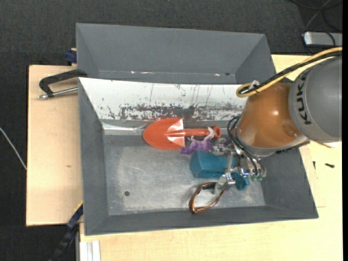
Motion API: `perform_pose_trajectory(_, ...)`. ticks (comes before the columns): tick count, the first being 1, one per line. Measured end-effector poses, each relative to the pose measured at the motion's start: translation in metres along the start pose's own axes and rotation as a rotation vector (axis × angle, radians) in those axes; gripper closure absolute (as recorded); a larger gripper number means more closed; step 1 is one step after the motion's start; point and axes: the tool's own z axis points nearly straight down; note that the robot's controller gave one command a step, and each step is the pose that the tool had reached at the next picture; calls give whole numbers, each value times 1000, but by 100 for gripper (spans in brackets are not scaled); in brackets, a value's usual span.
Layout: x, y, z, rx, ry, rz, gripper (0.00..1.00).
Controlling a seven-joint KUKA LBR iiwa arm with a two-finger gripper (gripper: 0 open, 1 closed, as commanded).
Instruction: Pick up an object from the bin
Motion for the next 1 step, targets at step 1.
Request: perform_pose_trajectory(1, 10, 29, -3, 2, -5, 124, 100)
